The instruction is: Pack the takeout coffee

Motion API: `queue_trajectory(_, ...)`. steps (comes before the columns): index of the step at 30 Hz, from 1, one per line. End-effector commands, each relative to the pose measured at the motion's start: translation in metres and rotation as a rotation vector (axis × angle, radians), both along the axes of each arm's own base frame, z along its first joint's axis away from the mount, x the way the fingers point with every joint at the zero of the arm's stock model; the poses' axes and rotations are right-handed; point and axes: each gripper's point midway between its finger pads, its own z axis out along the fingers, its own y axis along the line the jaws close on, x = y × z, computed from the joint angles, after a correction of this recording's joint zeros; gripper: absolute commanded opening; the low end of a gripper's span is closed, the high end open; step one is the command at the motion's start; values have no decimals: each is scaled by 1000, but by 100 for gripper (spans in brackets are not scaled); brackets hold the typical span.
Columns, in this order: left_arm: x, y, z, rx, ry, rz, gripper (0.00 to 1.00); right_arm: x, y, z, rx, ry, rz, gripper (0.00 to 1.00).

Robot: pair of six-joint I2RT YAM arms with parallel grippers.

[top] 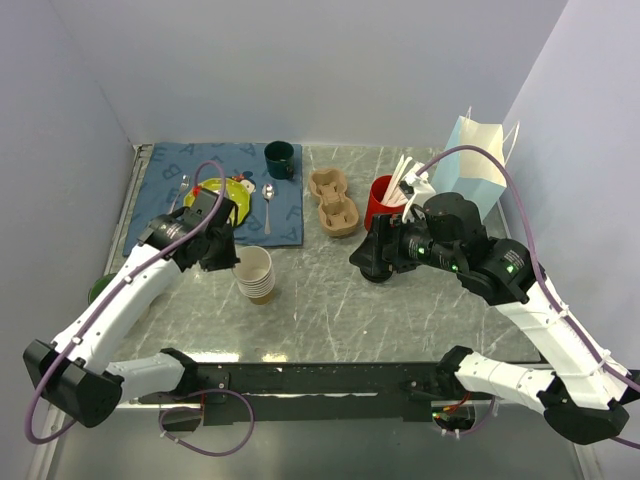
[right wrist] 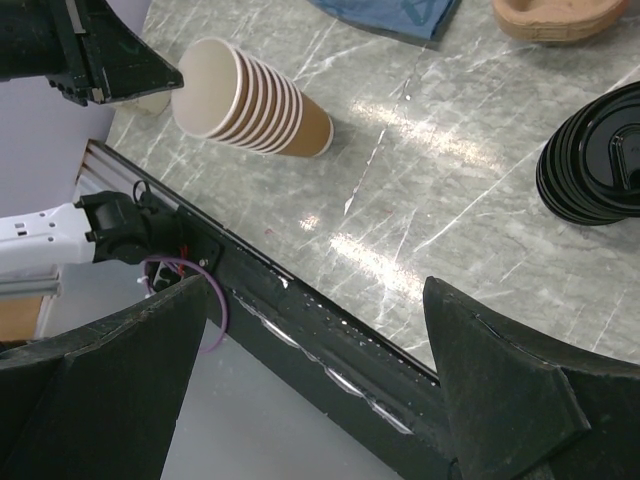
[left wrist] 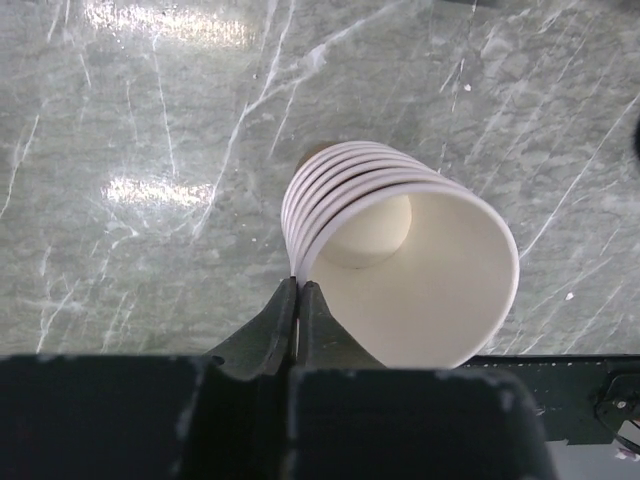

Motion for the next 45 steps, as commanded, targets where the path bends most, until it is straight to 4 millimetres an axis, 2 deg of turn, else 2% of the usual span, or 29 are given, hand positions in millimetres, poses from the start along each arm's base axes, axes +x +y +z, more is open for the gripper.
queue_trajectory(1,10,2,11,34,-30,-15,1,2,4,10,28,-40,12,95)
queue_trajectory(8,16,-1,39,19,-63,-25,1,2,3,10,27,-41,15,95)
queue_trajectory(14,10,-8,33,-24,-56,-46,1,2,8,4,37,-22,22,95)
queue_trajectory(19,10,-13,45,-74,-74,-52,1,3,17,6,62,-7,41,94)
queue_trajectory(23,11,-6,47,-40,-67,-31,1,4,18,7,60,-7,40,94)
queue_trajectory(28,15,7,61,-5,-97,1,1,4,18,8,58,-7,41,94)
queue_trajectory(36,14,-1,82,-71,-119,-12,1,4,18,9,53,-4,42,94)
queue_trajectory(39,14,-2,98,-92,-142,0,1,4,18,12,53,-6,44,94)
queue_trajectory(41,16,-3,118,-123,-192,8,1,4,18,15,54,-7,43,94)
queue_trajectory(42,17,-8,126,-154,-206,-2,1,5,16,17,55,-10,35,93)
queue_trajectory(43,20,-15,143,-192,-240,-19,1,5,15,23,62,-19,25,93)
queue_trajectory(45,24,-29,159,-259,-261,-57,1,8,11,31,72,-47,0,93)
